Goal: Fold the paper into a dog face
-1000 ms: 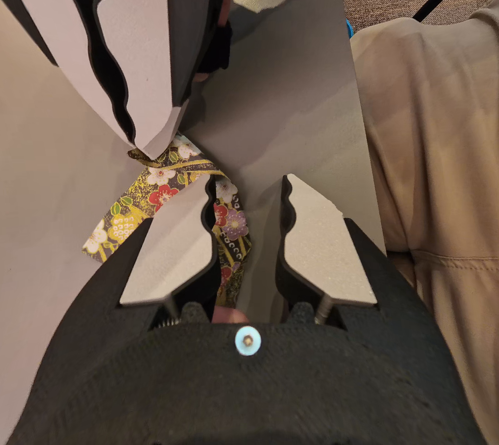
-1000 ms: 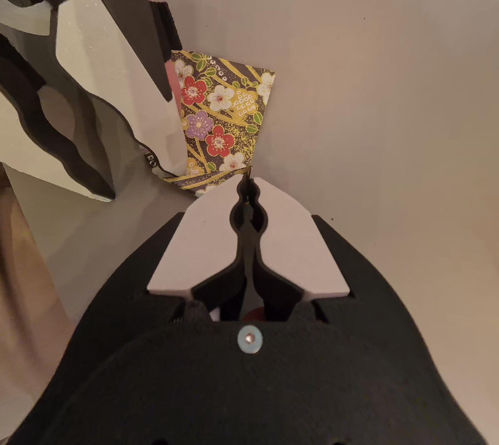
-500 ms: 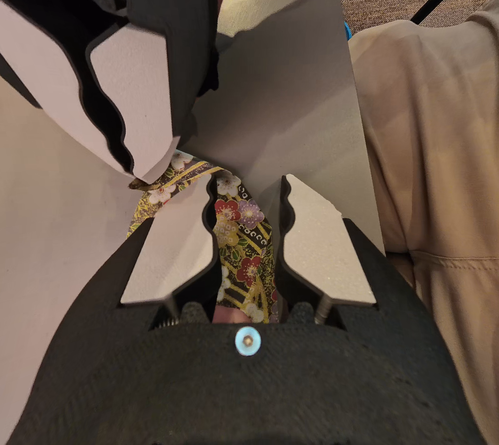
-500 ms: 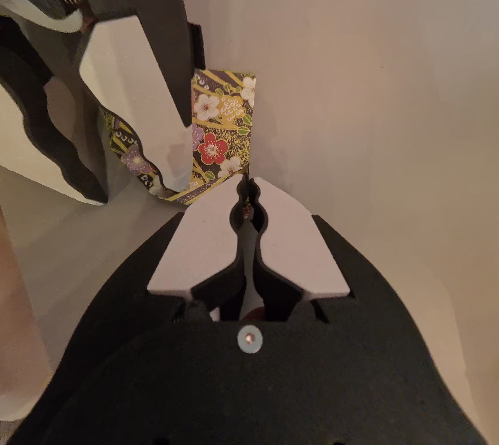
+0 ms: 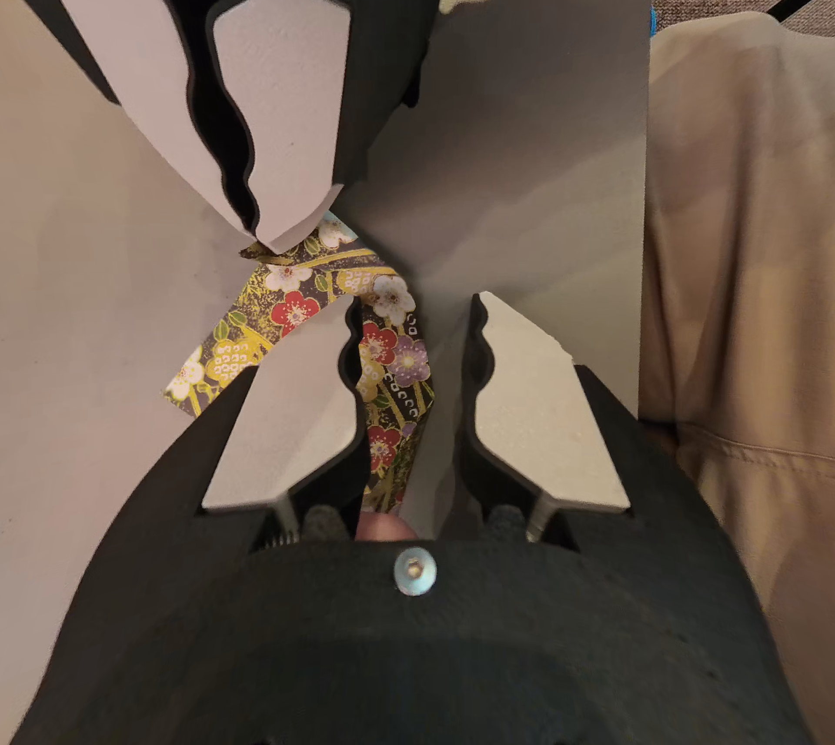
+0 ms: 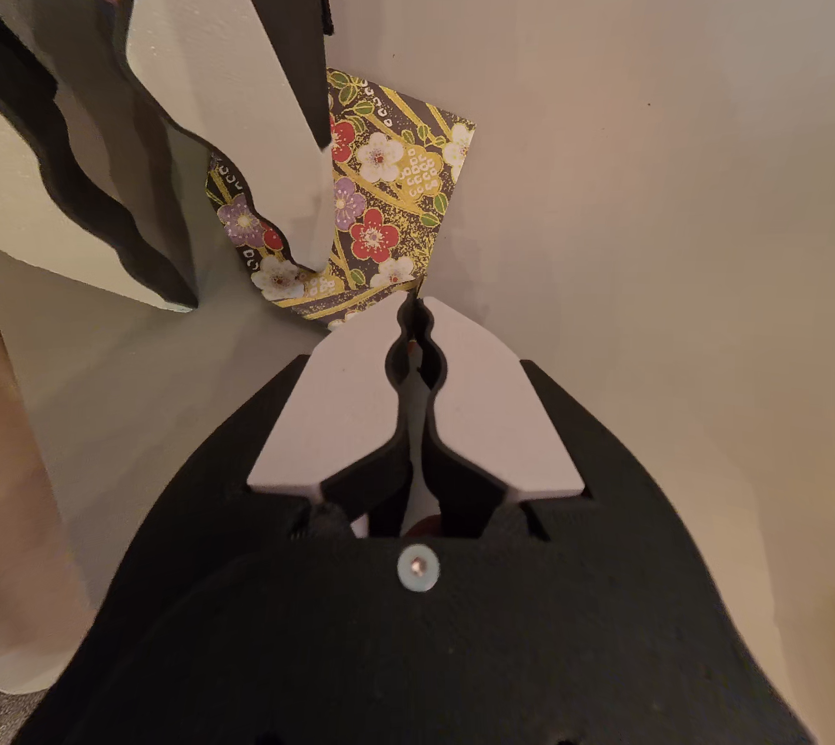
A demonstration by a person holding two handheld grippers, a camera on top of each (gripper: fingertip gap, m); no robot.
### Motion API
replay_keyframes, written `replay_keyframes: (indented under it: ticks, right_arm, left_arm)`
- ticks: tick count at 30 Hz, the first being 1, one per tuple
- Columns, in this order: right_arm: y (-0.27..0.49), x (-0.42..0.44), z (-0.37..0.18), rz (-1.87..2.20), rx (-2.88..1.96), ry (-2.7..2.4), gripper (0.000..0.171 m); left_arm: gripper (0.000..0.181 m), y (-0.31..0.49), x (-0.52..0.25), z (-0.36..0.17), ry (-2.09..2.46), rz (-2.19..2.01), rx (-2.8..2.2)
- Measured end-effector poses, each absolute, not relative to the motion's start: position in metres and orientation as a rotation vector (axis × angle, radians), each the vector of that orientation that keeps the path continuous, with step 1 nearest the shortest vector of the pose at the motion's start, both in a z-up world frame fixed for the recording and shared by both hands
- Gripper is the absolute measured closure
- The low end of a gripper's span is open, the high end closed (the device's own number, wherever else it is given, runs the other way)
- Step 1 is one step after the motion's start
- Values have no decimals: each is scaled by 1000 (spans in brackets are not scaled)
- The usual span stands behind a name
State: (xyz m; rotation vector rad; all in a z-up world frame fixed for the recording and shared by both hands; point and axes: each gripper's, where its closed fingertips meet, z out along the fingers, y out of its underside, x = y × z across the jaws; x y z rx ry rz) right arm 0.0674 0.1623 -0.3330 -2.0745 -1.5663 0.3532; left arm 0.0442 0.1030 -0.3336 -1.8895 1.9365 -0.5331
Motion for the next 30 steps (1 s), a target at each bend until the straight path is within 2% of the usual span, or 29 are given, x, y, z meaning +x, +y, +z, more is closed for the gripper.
replay_keyframes:
  ticks: [6,19,24,30]
  right_arm:
    - [172,56,-325,365,-2054,-1598,171]
    - [175,52,-334,339,-2028,-1635,171]
    - [174,53,-334,321,-2028,-1625,171]
    - [170,55,-334,333,-2032,-1587,171]
  left_arm:
    - [142,106,43,-334,1944,-575,-1865]
    - [142,106,43,-334,1958,-573,-1837]
    - [140,112,36,-333,1991,-447,-1861]
    - [139,108,53,-310,1911,-448,-1692]
